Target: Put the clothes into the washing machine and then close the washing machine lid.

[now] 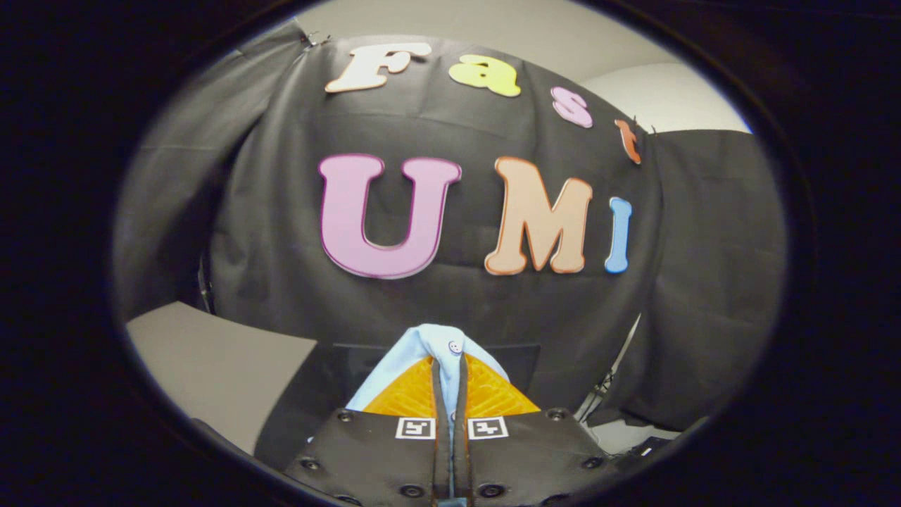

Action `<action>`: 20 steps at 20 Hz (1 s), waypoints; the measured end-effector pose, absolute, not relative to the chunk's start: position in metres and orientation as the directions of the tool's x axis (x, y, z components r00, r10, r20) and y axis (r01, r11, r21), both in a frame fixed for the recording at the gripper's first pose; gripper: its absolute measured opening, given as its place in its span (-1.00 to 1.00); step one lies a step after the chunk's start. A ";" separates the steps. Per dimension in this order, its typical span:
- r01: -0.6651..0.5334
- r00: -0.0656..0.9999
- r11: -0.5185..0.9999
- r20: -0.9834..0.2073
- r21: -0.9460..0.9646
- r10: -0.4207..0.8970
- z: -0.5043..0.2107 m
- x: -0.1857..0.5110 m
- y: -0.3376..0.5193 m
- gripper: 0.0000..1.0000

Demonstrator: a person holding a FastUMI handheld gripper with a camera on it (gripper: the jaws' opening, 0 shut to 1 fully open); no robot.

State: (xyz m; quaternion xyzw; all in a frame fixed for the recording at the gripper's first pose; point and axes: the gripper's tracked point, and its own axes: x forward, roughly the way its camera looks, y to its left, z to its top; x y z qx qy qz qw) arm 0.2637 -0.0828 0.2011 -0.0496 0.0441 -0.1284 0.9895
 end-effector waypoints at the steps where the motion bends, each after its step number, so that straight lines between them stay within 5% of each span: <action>1: 0.248 0.961 0.961 -0.094 -0.121 -0.259 0.187 0.270 -0.086 -0.95; 20: 0.197 0.862 0.972 -0.450 -0.130 -0.235 -0.034 0.350 -0.096 -0.91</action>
